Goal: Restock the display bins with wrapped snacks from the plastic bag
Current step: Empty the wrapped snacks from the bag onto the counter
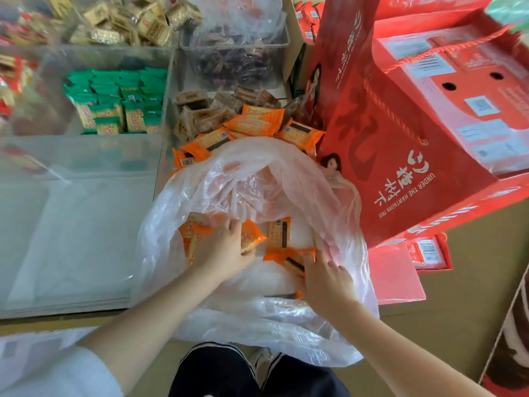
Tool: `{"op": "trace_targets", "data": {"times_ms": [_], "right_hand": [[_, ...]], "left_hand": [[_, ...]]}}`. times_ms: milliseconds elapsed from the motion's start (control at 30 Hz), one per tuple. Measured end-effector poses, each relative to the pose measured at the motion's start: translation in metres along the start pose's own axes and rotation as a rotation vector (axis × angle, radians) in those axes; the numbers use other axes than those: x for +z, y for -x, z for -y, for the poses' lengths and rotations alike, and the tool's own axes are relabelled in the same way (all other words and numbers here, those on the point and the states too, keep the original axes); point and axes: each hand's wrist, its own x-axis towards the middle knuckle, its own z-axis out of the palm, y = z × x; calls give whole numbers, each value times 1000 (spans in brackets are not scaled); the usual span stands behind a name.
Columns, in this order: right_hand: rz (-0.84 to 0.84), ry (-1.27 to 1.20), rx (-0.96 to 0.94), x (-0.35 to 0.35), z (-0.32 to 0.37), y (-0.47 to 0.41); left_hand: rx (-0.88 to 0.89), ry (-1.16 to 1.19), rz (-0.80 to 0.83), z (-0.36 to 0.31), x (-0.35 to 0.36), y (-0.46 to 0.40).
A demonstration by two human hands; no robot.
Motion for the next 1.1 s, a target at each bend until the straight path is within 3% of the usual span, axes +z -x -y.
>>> {"op": "trace_targets", "data": {"times_ms": [133, 367, 533, 667, 733, 800, 867, 967, 1100], "right_hand": [[87, -141, 151, 21, 11, -7], [4, -105, 261, 30, 21, -27], [51, -159, 248, 29, 22, -23], [-72, -447, 241, 16, 24, -28], [-123, -472, 238, 8, 28, -41], [-71, -448, 240, 2, 32, -54], [-27, -427, 248, 4, 37, -66], [-4, -393, 305, 14, 45, -78], [-80, -428, 466, 18, 61, -92]], "left_hand": [[-281, 128, -90, 23, 12, 33], [-438, -33, -86, 28, 29, 46], [-469, -68, -64, 20, 25, 33], [-462, -84, -29, 11, 31, 31], [-456, -118, 2, 8, 31, 31], [-428, -114, 19, 8, 25, 30], [-365, 46, 17, 12, 15, 32], [-286, 564, 3, 20, -15, 46], [-371, 991, -43, 32, -63, 54]]}}
